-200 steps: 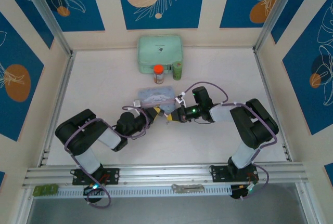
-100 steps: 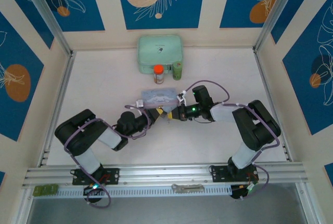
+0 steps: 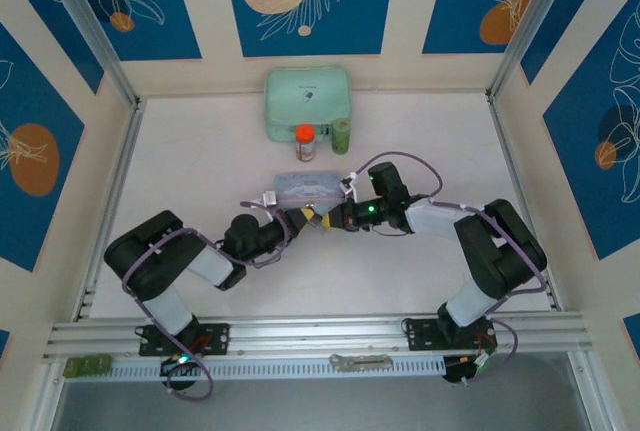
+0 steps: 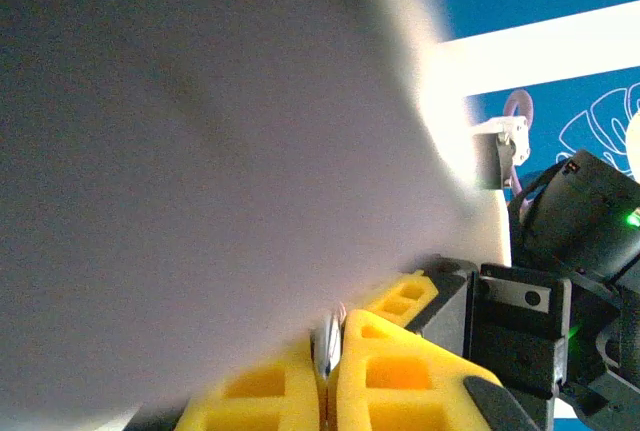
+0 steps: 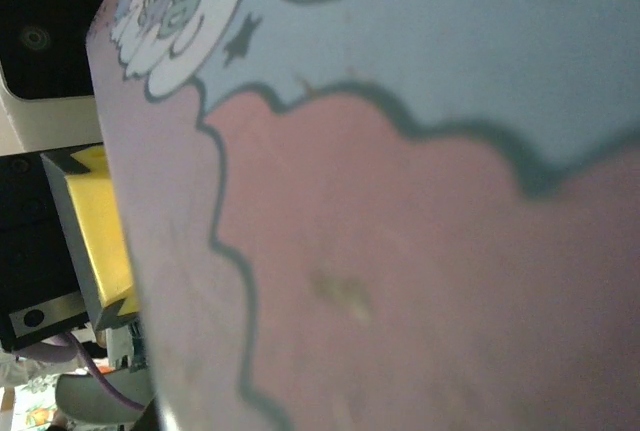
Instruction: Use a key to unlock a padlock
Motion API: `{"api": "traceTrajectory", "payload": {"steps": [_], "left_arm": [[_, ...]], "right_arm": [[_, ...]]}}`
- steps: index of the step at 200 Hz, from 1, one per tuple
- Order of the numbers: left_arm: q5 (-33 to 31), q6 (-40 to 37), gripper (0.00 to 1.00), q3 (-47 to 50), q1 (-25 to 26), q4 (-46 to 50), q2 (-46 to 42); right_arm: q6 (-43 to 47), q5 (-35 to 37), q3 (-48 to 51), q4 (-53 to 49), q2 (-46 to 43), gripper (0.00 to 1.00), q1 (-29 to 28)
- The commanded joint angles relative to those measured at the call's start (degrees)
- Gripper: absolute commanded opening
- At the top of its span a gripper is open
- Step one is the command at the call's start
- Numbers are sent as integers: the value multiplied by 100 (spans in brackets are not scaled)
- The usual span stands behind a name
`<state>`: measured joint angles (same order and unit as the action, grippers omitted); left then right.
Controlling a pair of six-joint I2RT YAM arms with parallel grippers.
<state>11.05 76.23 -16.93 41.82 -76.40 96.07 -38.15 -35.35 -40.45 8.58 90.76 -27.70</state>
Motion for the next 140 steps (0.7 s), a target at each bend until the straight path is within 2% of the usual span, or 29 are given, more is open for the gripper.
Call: {"api": "traceTrajectory", "payload": {"steps": [1, 71, 116, 129, 140], "left_arm": [[-27, -239, 0, -17, 6, -428, -50], [-346, -829, 0, -177, -139, -421, 795], [-443, -910, 0, -52, -139, -428, 1207], [-516, -876, 10, 49, -118, -424, 1235], [-635, -821, 23, 133, -76, -428, 1238]], "right_arm": [[95, 111, 72, -235, -239, 0, 32], [817, 561, -80, -1316, -249, 0, 55], [1011, 739, -63, -1718, -495, 0, 98], [1020, 767, -83, -1747, -516, 0, 98], [1021, 768, -111, -1738, -507, 0, 98]]}}
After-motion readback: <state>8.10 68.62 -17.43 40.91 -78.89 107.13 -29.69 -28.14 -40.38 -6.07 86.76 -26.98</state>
